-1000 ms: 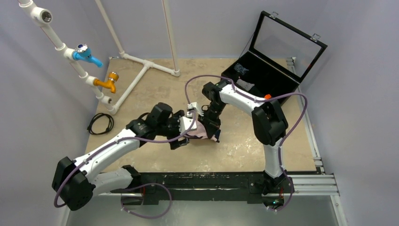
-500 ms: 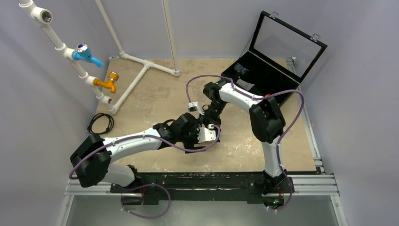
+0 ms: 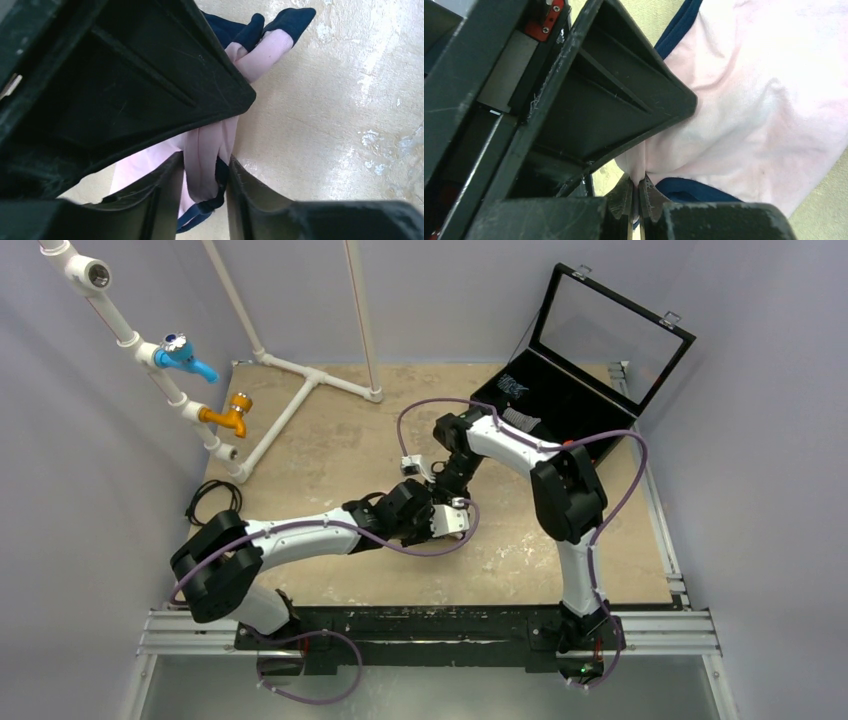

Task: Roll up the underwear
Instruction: Fold the underwear at the center of the board.

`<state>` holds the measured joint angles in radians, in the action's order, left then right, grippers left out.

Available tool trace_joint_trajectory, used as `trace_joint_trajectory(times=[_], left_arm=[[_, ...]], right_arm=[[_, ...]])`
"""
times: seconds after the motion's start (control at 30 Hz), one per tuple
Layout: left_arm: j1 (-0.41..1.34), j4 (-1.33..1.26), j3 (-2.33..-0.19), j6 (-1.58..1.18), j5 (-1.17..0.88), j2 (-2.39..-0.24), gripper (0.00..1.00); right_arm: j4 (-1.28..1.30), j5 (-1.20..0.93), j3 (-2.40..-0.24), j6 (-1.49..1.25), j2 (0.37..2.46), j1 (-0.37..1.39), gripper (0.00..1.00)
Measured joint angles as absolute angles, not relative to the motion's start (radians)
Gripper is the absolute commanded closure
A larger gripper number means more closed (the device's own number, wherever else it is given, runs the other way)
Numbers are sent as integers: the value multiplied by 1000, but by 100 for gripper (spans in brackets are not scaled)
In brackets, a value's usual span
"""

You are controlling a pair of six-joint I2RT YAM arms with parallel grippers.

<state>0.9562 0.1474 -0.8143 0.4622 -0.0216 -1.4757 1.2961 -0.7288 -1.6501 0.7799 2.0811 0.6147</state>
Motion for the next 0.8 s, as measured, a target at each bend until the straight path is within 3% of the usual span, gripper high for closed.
trace_joint_trajectory(times=[0.13, 0.27, 0.37, 0.53, 0.8], left_arm=[[956, 158, -817, 456, -31, -1485, 100], [956, 194, -826, 452, -57, -1485, 100], [956, 236, -846, 445, -88, -1485, 100], [942, 295, -898, 424, -162, -1502, 100], [841, 370, -978, 383, -323, -1568, 100]], right_arm=[[1291, -728, -1647, 778, 2081, 616, 84], [1270, -725, -1630, 761, 2079, 613, 52], [1243, -723, -1600, 744, 2065, 603, 35], [1180, -721, -1535, 713, 1990, 558, 28], [1066, -752, -1433, 677, 1808, 442, 24]])
